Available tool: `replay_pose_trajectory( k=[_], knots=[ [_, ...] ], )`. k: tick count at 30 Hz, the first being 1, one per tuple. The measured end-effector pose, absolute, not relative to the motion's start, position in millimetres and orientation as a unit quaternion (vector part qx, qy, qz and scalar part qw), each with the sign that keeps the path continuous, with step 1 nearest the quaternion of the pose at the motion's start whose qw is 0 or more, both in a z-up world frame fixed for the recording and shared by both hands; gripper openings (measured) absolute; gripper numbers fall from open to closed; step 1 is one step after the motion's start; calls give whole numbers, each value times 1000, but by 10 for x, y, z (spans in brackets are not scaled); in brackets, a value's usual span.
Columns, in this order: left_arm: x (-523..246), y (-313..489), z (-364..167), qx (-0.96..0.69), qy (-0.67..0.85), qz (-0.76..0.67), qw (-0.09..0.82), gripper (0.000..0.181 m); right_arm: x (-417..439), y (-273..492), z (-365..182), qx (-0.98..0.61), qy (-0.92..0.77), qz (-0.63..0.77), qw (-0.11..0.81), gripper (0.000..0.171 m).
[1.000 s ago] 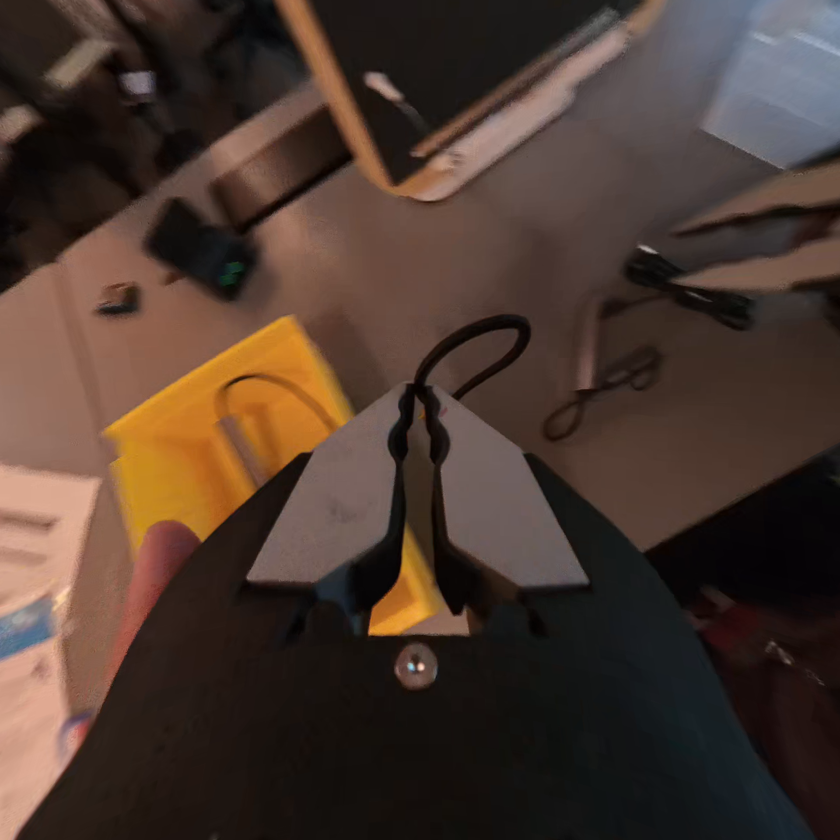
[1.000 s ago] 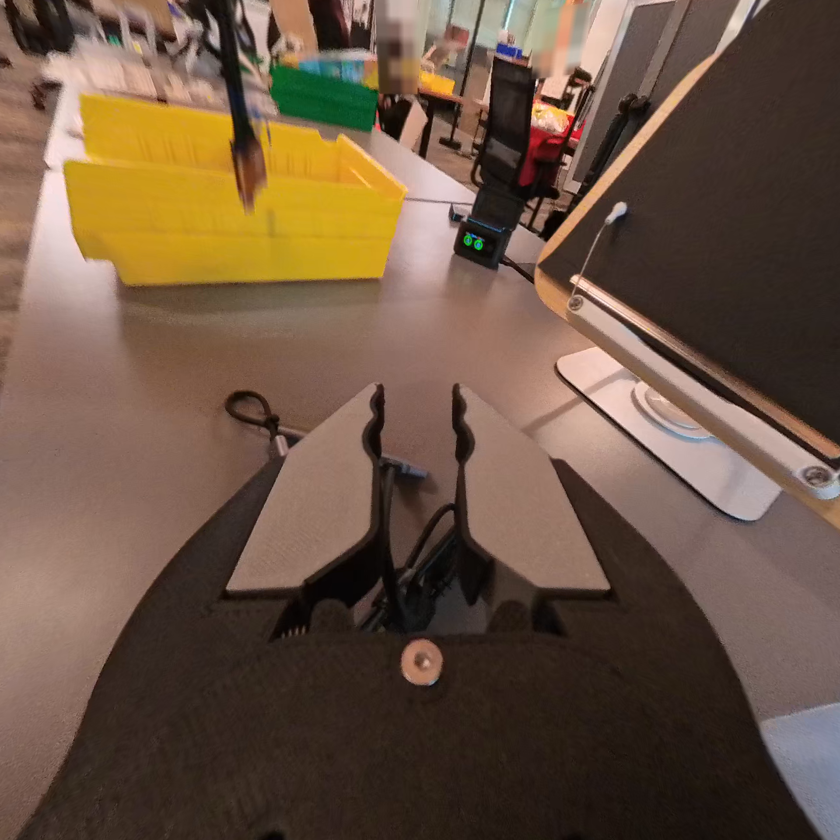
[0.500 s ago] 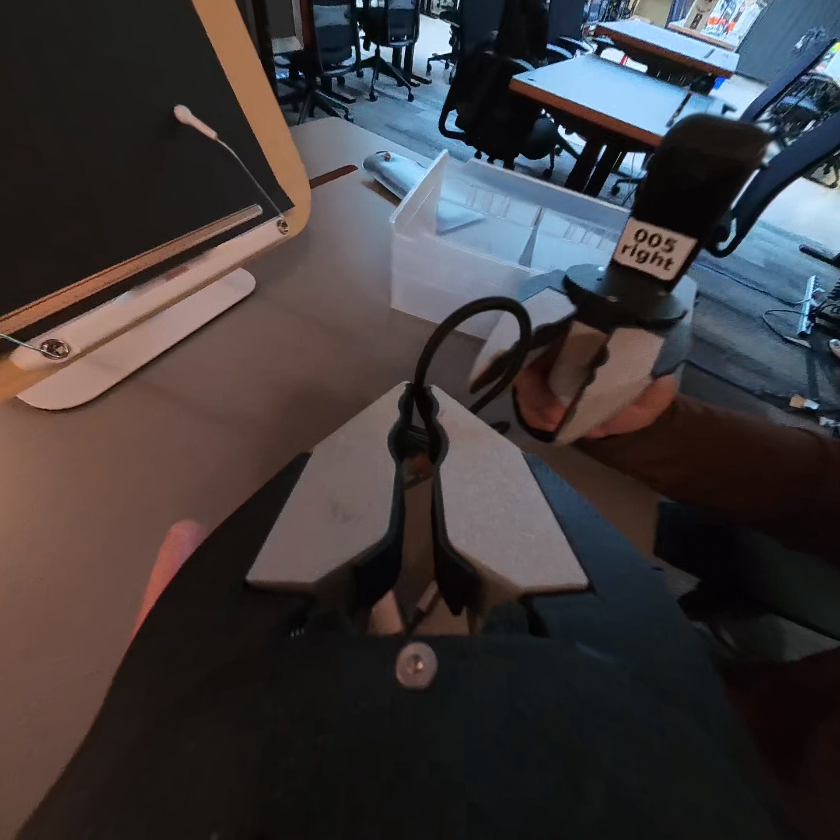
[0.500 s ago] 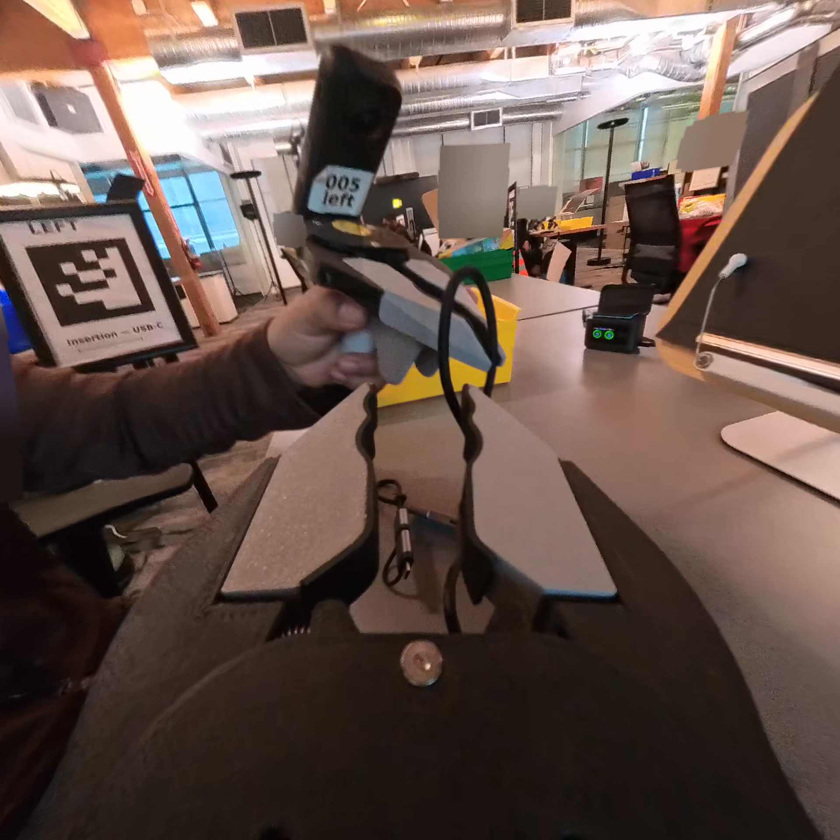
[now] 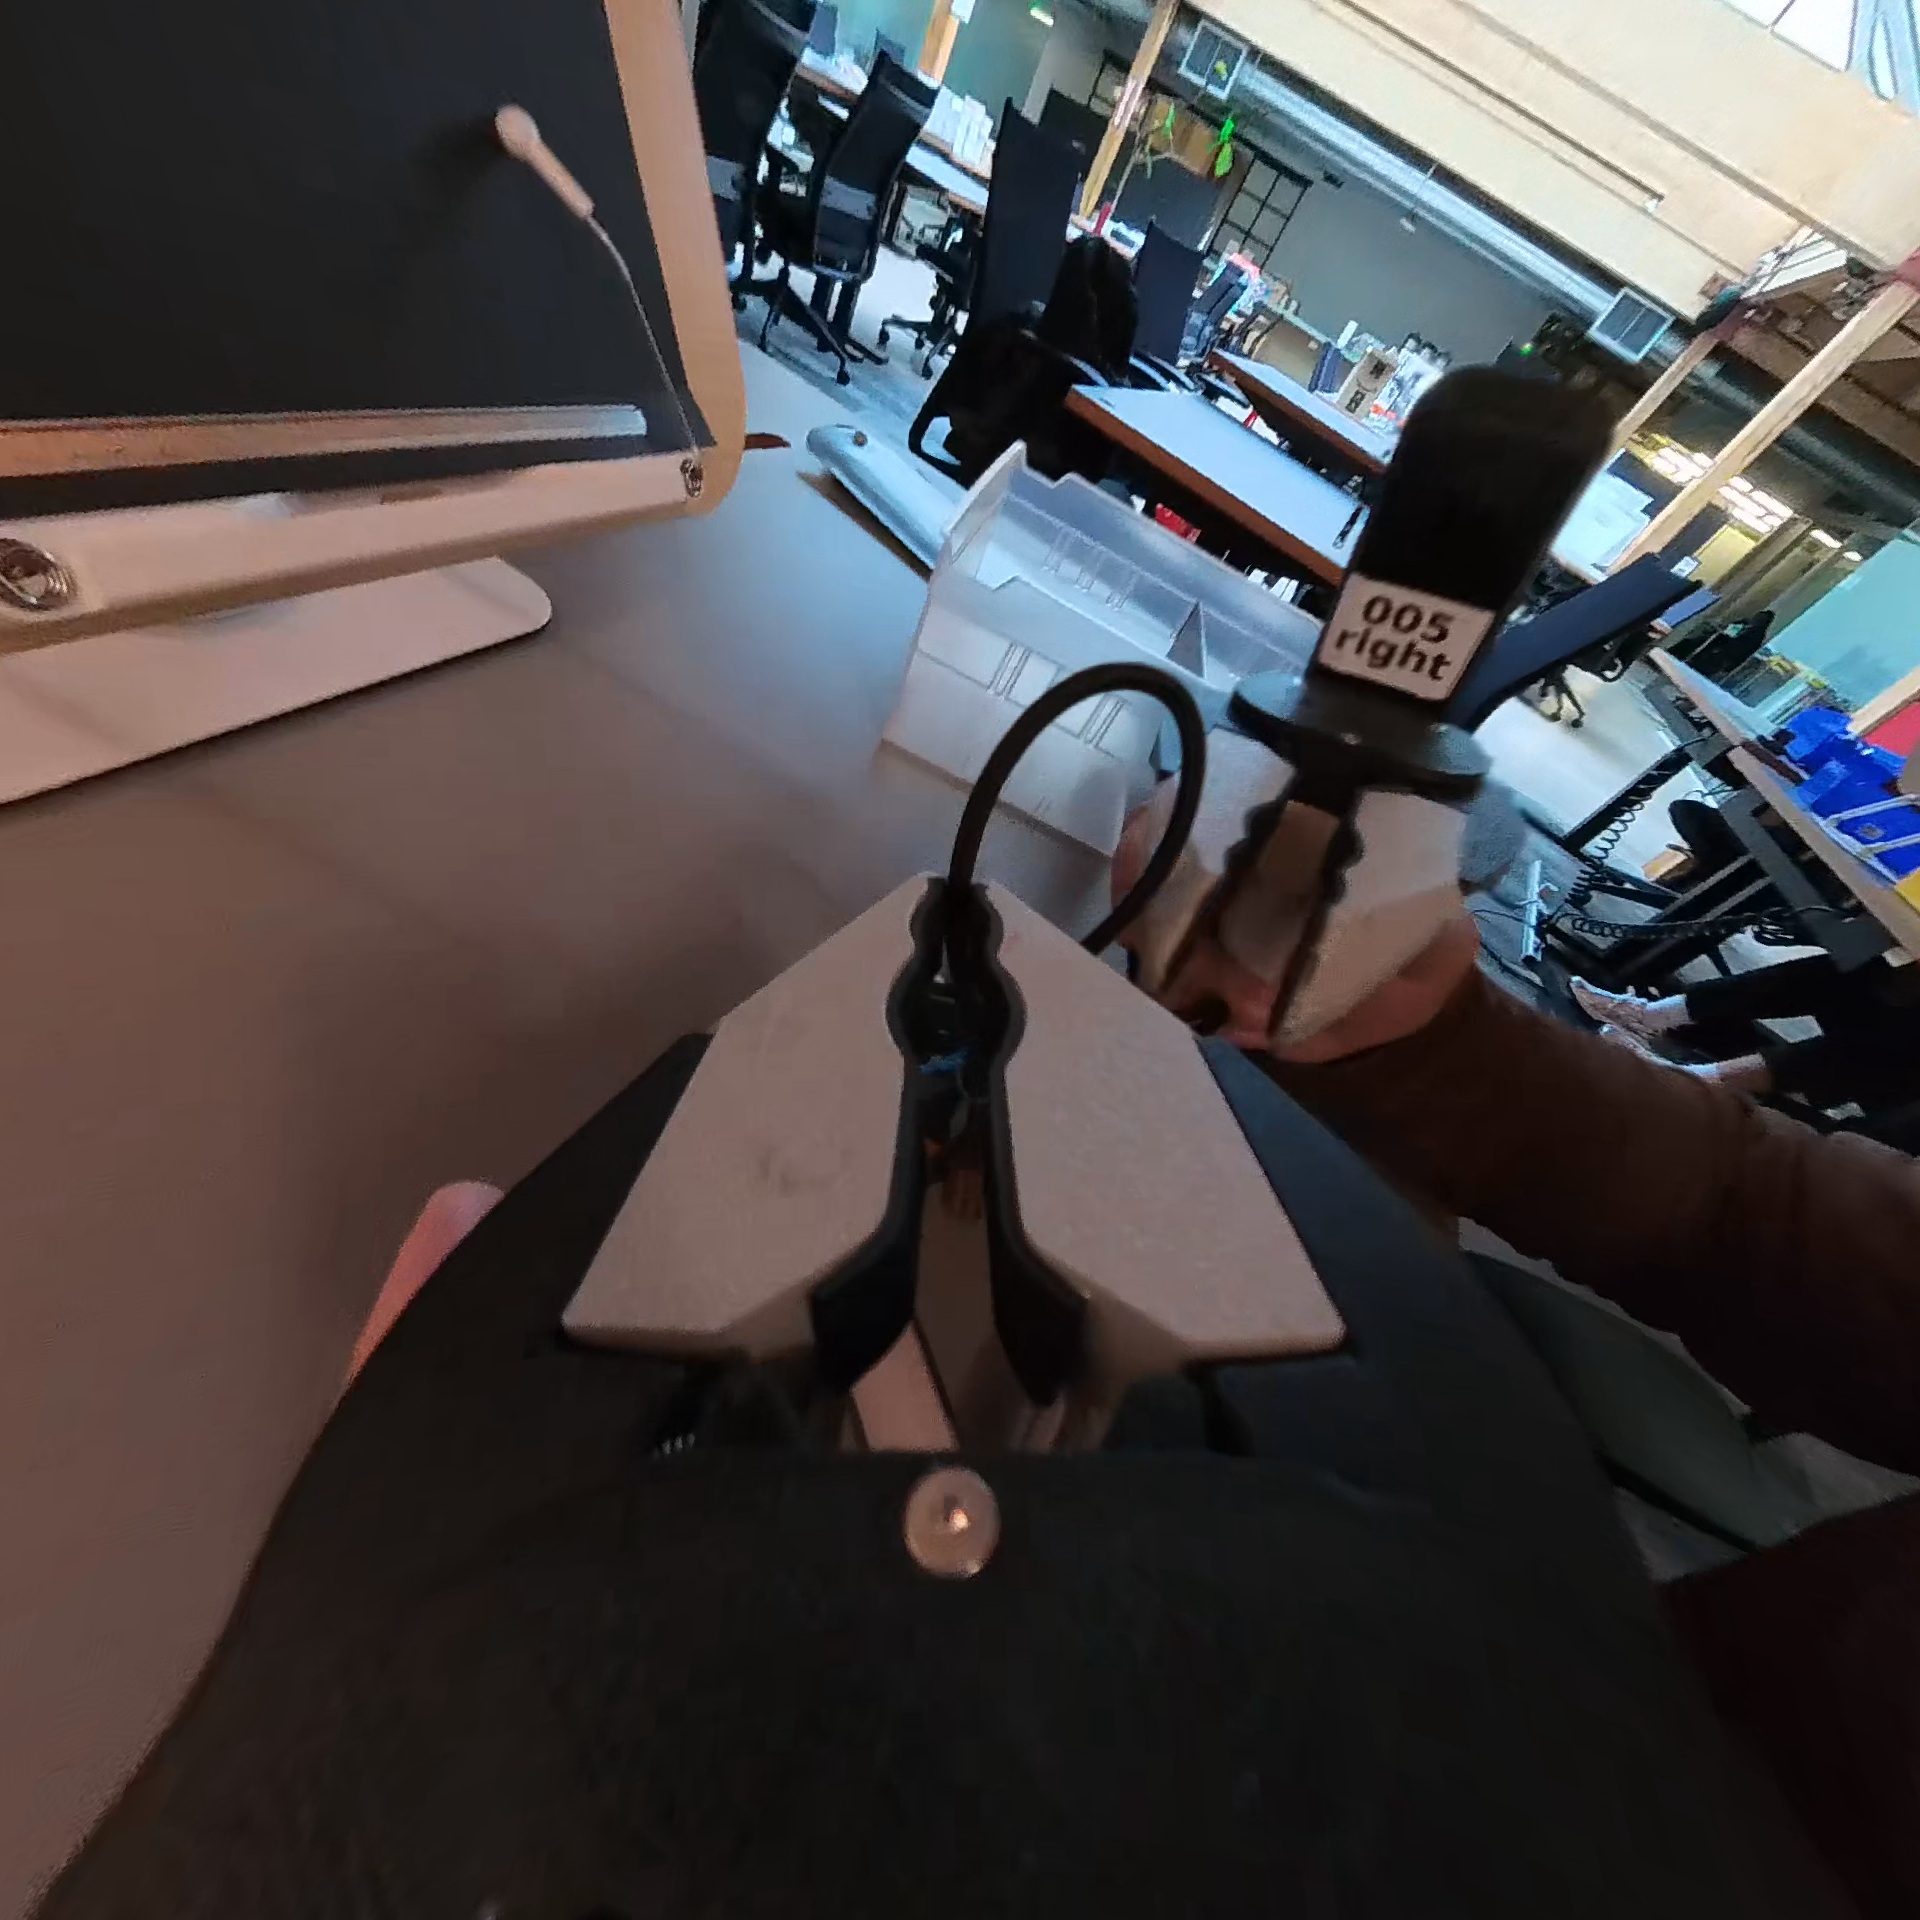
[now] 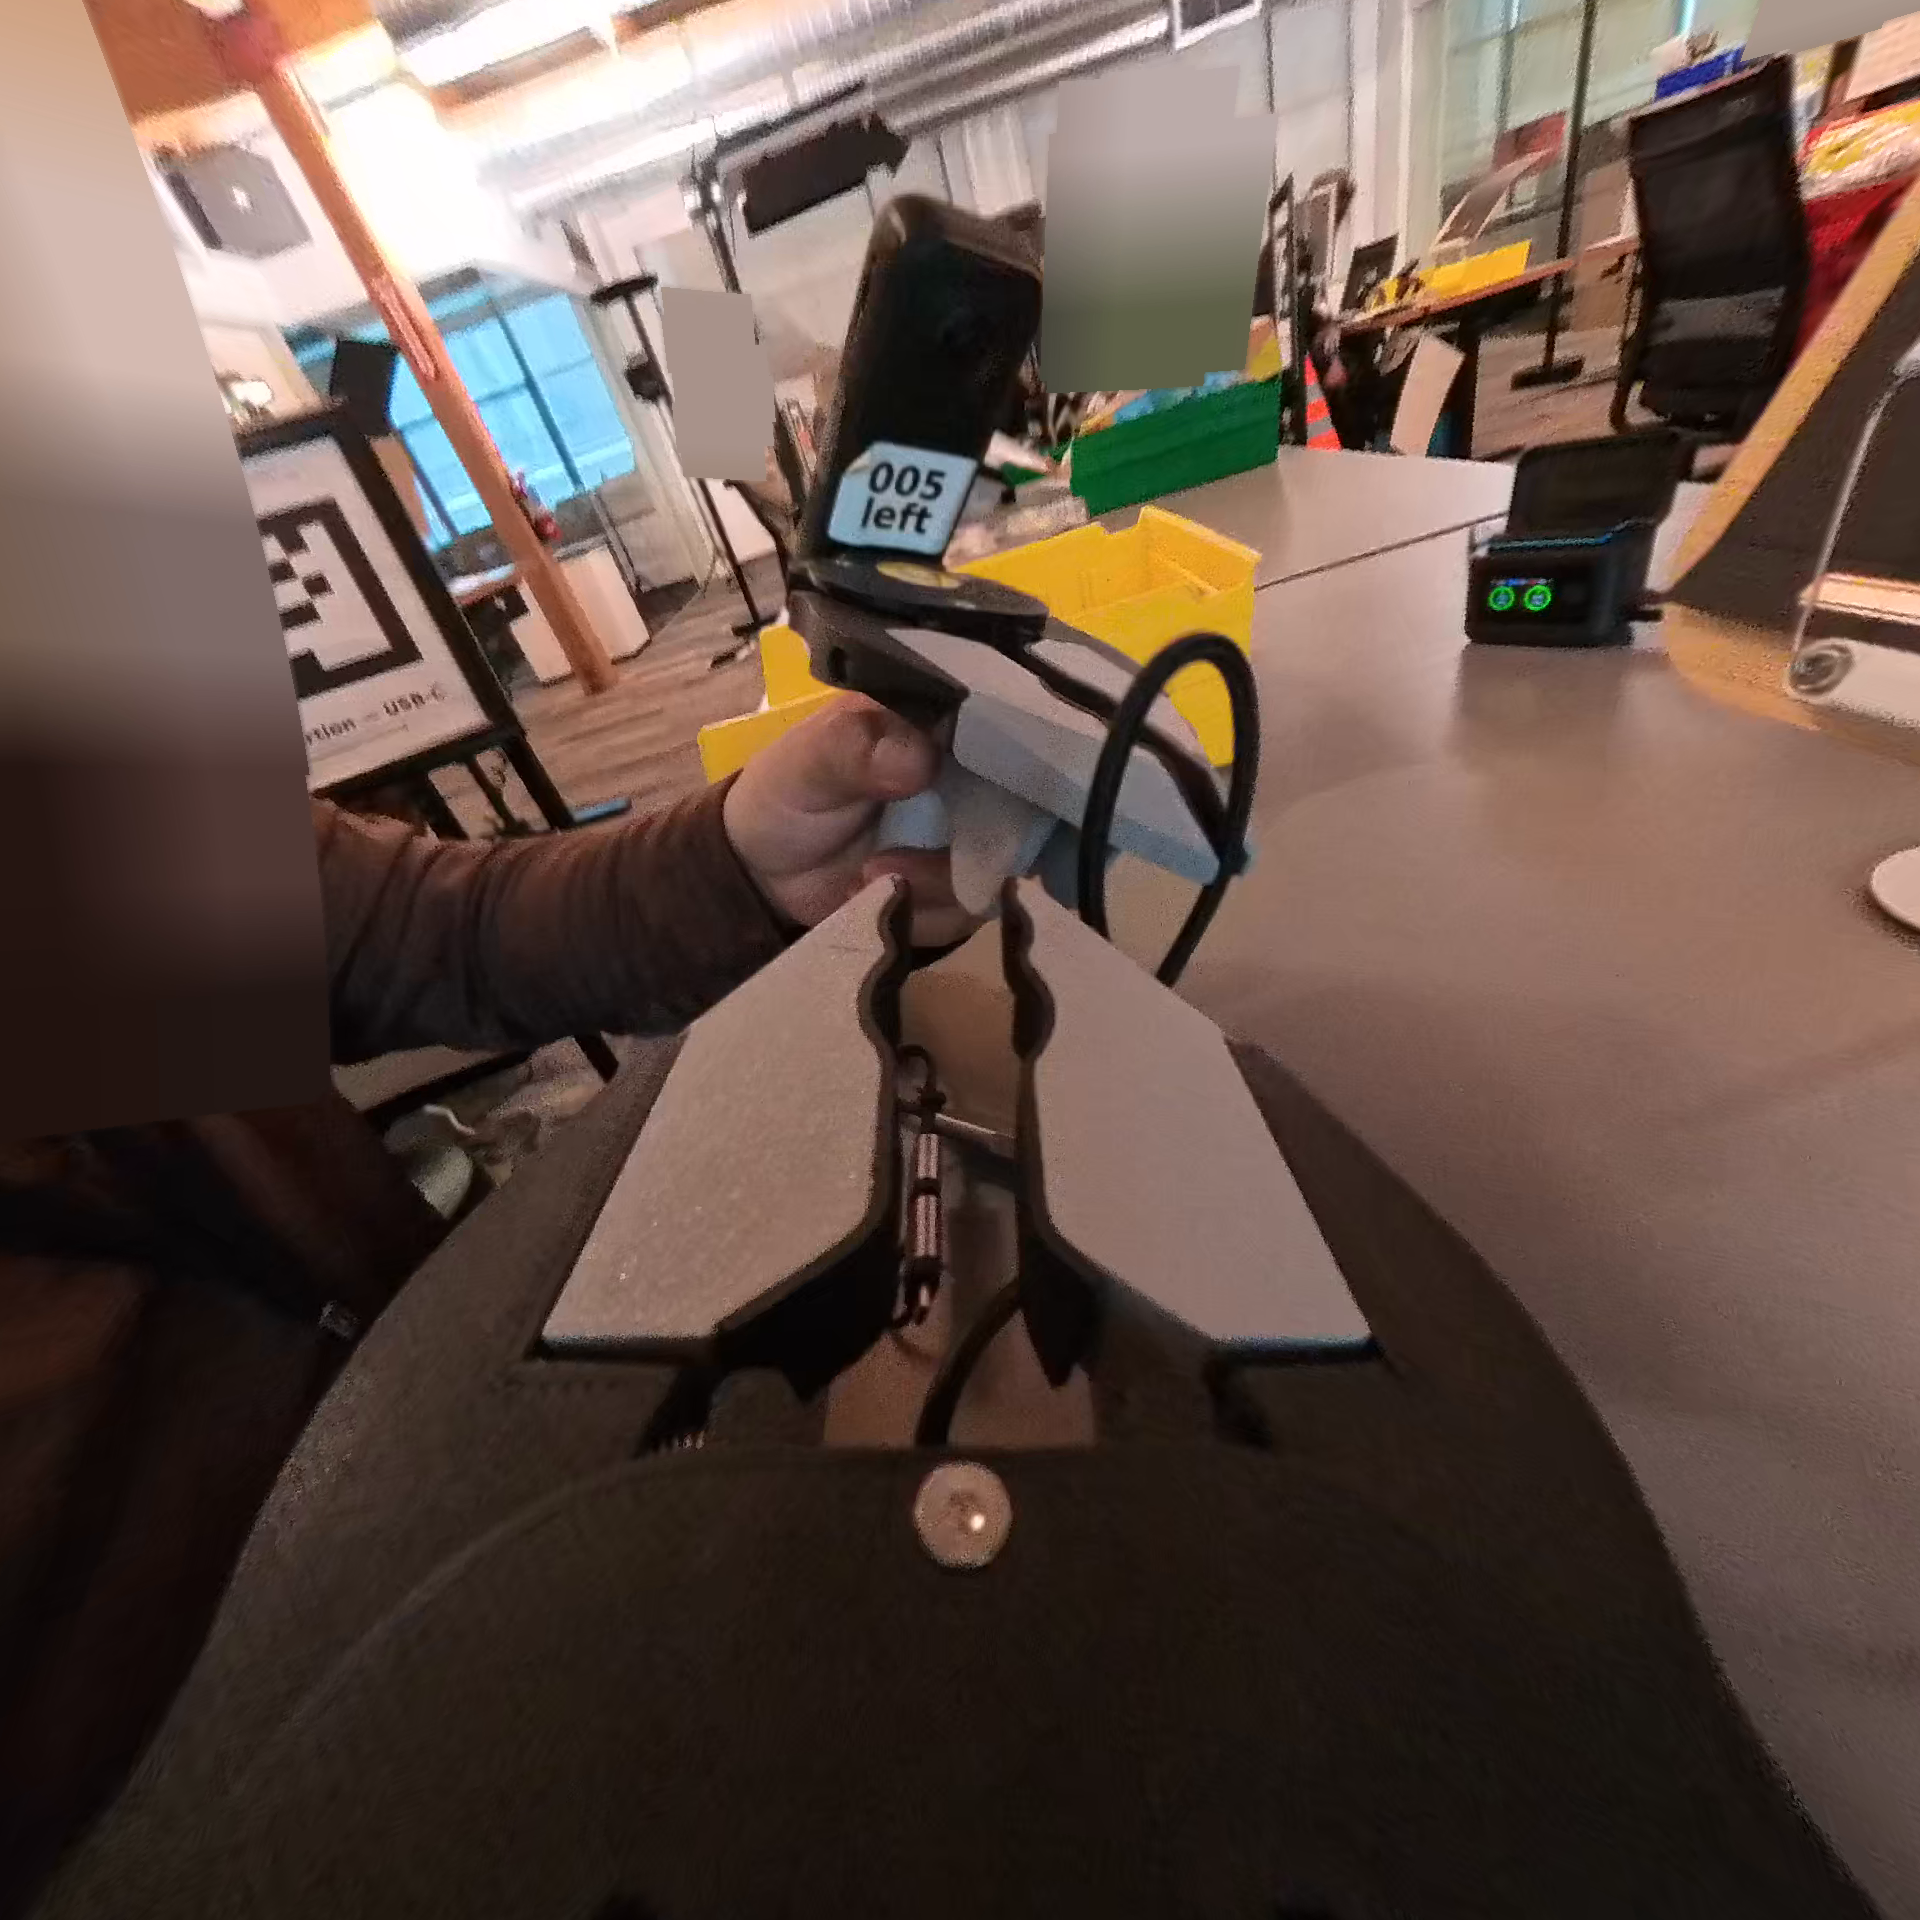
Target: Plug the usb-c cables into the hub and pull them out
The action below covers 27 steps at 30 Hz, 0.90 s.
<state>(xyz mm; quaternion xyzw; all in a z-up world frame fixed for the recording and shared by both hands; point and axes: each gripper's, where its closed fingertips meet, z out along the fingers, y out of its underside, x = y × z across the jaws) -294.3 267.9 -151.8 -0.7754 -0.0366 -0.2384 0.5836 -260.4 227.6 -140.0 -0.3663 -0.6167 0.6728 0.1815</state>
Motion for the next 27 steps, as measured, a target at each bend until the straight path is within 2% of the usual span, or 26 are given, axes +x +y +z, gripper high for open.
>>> replay_pose_trajectory(
  k=[2, 8, 14, 15, 17, 18, 19, 20, 22, 23, 27],
  knots=[
    [-2951, 2689, -1550, -780, -34, -223, 583, 2, -2667, 2270, -1450, -369, -645, 642, 191, 0],
    [-3047, 2714, -1655, -791, -36, -186, 582, 2, -2884, 2598, -1319, -386, -679, 530, 330, 0],
    [-3181, 2700, -1668, -787, -56, -184, 586, 2, -2962, 2823, -1244, -410, -659, 538, 328, 0],
    [-3174, 2700, -1661, -785, -55, -185, 588, 2, -2952, 2812, -1285, -408, -652, 555, 317, 6],
    [-3162, 2709, -1692, -790, -54, -182, 583, 1, -2914, 2697, -1387, -410, -634, 603, 258, 61],
    [-3155, 2718, -1720, -795, -51, -177, 578, 1, -2871, 2594, -1435, -411, -628, 628, 207, 76],
    [-3145, 2726, -1744, -799, -48, -172, 574, 1, -2828, 2511, -1465, -409, -624, 646, 163, 72],
    [-3133, 2734, -1762, -802, -45, -168, 572, 1, -2819, 2485, -1488, -409, -621, 651, 149, 57],
    [-3096, 2747, -1790, -806, -36, -161, 569, 1, -2881, 2568, -1553, -427, -623, 629, 181, 12],
    [-3068, 2750, -1790, -806, -32, -162, 568, 1, -2890, 2589, -1580, -430, -630, 618, 191, 2],
    [-3030, 2758, -1790, -807, -24, -155, 569, 2, -2885, 2621, -1589, -434, -642, 594, 217, 2]
  ],
)
